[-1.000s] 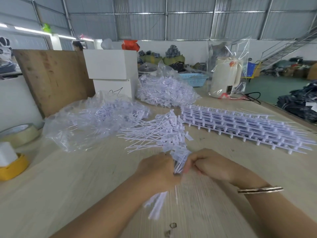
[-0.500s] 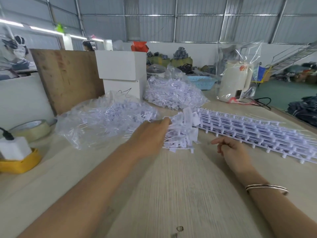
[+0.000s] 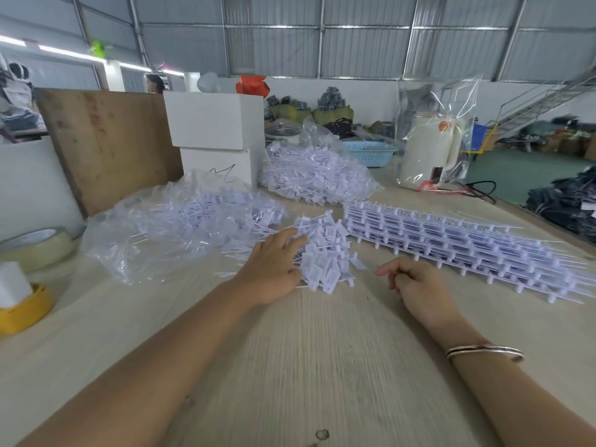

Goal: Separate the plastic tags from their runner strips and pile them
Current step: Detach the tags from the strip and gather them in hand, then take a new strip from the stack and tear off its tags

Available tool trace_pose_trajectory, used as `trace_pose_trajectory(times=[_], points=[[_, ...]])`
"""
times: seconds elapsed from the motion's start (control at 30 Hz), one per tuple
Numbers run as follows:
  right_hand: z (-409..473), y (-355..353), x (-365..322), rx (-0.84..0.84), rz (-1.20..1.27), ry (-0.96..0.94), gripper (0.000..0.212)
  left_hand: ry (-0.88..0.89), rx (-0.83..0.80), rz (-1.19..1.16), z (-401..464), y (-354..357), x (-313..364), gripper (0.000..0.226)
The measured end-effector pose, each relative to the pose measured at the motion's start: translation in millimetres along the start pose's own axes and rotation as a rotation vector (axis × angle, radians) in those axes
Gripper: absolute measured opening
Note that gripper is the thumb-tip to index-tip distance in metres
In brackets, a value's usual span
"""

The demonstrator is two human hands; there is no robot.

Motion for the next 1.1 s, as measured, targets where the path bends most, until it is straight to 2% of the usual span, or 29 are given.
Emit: trace_pose_trajectory(times=[0.1,0.2,0.37,0.47,0.57,0.63,0.77,0.87,0.93,1.03,1.1], points=[[-0.9,-1.4,-3.7,-0.001,-0.023,-0.005,0.046,-0.068,-0.1,0.115,-8.2,19.6,4.2,0.063],[-3.1,-2.3,-6.3,0.0,-0.027,-0.005,0.045,-0.099,-0.032,0.12,-11.4,15.7,12.0,0.063],[-4.7,0.8,-8.8,-0.031,-0.076,-0.013,0.044,0.115,0.229,0.049,-12.4,-13.1,55.2,0.053],[-5.6,3.2,-9.4,-0.049,-0.078,-0.008,0.045,0.242,0.193,0.093,-3.4,-4.6,93.7,0.043],[-3.4,-5.7,-8.0,0.043,-0.034,0.002,0.043,0.296,0.104,0.07,12.8,18.2,124.3,0.032],[-1.6,-15.2,-3.9,0.144,0.022,0.037,0.041,0.216,0.084,-0.048,29.1,32.7,134.4,0.028],[-2.0,-28.6,11.0,0.308,0.187,0.161,0.038,-0.152,0.105,-0.376,71.0,50.3,134.9,0.027],[-2.0,-32.2,16.8,0.345,0.293,0.202,0.04,-0.391,0.118,-0.675,101.5,63.1,127.1,0.019],[-3.1,-32.5,13.0,0.336,0.301,0.179,0.042,-0.55,0.146,-0.91,112.7,75.4,122.9,0.022],[-5.3,-32.4,7.3,0.322,0.296,0.164,0.04,-0.65,0.15,-1.15,122.3,92.4,124.4,0.031],[-5.7,-33.3,8.3,0.332,0.323,0.189,0.035,-0.683,0.158,-1.205,124.5,98.8,125.5,0.029]])
Point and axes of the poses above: each hand's wrist, its own z-axis towards the middle knuckle, its own y-axis out of the palm, x = y × z, the point moved 7 cm from there along z, towards the middle knuckle, and after that the axes turned 10 degrees about -z, right-handed, at the moved point
